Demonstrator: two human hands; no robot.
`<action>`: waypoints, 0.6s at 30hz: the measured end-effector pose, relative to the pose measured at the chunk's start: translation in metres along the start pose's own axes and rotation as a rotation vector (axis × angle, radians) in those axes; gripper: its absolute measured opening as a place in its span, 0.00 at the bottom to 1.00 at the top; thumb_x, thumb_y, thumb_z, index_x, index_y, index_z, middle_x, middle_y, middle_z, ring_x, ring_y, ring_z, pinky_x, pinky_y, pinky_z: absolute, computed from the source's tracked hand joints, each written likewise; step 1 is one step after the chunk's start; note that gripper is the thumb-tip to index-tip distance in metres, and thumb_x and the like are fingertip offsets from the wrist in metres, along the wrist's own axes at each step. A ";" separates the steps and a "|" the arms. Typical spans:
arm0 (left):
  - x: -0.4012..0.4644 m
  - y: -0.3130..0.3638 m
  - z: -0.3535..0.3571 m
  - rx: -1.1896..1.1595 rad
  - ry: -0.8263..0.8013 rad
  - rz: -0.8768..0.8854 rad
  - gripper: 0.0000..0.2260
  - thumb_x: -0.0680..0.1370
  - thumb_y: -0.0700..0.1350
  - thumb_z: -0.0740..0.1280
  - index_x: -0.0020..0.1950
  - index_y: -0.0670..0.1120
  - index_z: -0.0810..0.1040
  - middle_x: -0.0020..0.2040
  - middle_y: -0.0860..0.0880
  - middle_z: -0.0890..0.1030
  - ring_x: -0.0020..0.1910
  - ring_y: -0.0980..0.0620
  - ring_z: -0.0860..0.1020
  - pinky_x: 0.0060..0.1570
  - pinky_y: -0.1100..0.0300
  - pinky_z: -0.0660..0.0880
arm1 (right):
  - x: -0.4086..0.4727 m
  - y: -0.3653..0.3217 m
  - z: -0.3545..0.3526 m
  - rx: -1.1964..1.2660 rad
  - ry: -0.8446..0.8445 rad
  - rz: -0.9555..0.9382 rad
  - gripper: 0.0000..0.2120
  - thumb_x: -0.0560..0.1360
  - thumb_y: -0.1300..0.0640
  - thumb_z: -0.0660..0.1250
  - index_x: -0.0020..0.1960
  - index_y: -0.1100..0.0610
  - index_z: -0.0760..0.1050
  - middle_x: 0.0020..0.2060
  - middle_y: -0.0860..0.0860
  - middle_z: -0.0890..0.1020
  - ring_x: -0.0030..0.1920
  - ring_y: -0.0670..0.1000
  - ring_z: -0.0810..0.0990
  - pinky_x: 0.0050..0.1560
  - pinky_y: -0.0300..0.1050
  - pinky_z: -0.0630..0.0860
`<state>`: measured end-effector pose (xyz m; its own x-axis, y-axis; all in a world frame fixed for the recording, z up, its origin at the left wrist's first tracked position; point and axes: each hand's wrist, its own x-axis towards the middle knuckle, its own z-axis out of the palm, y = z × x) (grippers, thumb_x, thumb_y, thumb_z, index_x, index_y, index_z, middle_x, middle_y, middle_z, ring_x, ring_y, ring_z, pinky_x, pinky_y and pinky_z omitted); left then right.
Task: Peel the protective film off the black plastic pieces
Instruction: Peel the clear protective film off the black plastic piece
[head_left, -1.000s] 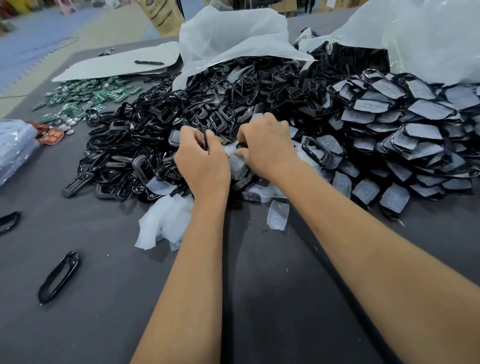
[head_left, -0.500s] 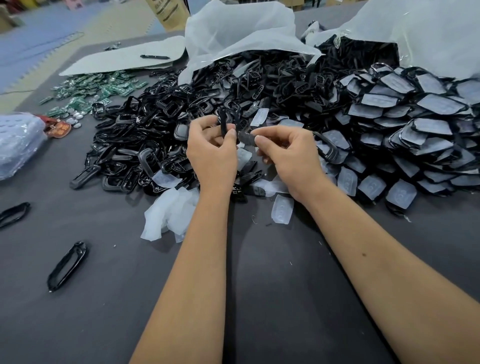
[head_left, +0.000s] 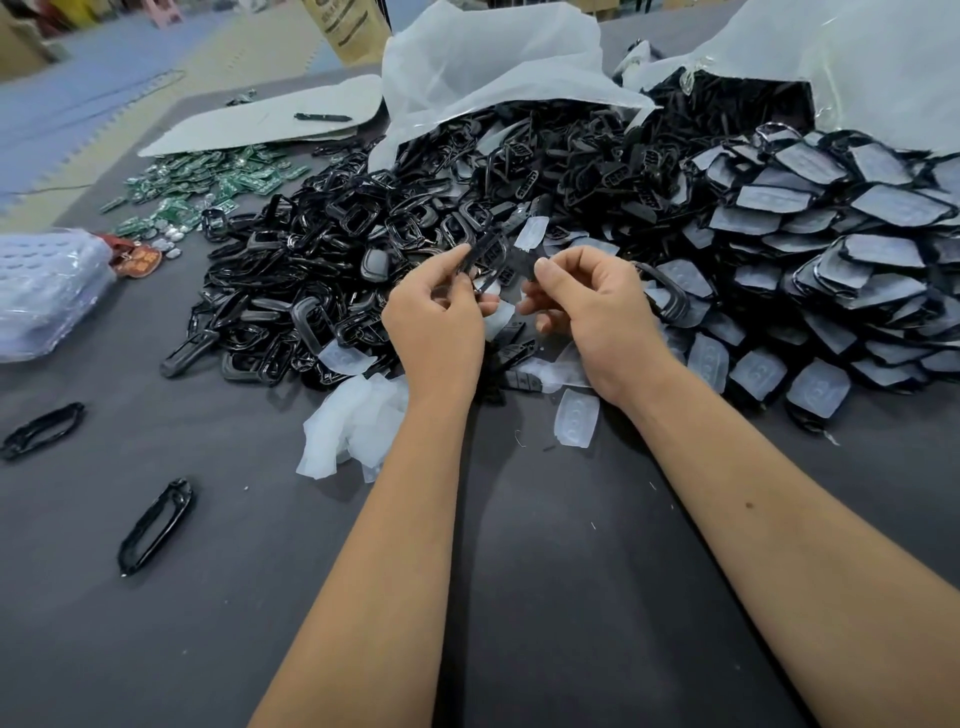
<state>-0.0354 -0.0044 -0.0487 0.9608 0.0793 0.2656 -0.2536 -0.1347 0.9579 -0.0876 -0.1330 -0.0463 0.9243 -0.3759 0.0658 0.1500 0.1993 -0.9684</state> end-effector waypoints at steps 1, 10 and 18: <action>-0.001 -0.001 -0.001 0.004 -0.004 0.005 0.13 0.81 0.34 0.65 0.59 0.44 0.85 0.51 0.47 0.87 0.34 0.54 0.86 0.40 0.61 0.82 | 0.000 0.000 0.000 0.013 -0.017 -0.003 0.08 0.83 0.64 0.66 0.45 0.61 0.74 0.38 0.54 0.84 0.40 0.53 0.85 0.33 0.40 0.77; -0.004 -0.004 -0.002 -0.033 0.008 -0.027 0.09 0.78 0.34 0.67 0.50 0.47 0.83 0.41 0.47 0.84 0.33 0.52 0.86 0.38 0.59 0.82 | -0.005 0.001 0.000 -0.142 -0.055 -0.129 0.13 0.76 0.74 0.67 0.39 0.60 0.71 0.50 0.60 0.85 0.38 0.47 0.84 0.38 0.40 0.78; -0.003 -0.005 -0.002 -0.035 -0.018 -0.034 0.11 0.77 0.33 0.68 0.47 0.49 0.85 0.40 0.45 0.84 0.33 0.51 0.86 0.37 0.60 0.81 | -0.004 0.007 0.001 -0.265 -0.016 -0.244 0.08 0.71 0.70 0.78 0.48 0.66 0.82 0.45 0.58 0.87 0.47 0.54 0.88 0.52 0.46 0.83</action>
<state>-0.0370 -0.0024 -0.0539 0.9708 0.0650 0.2310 -0.2242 -0.0979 0.9696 -0.0899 -0.1291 -0.0534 0.8780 -0.3693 0.3045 0.2728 -0.1368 -0.9523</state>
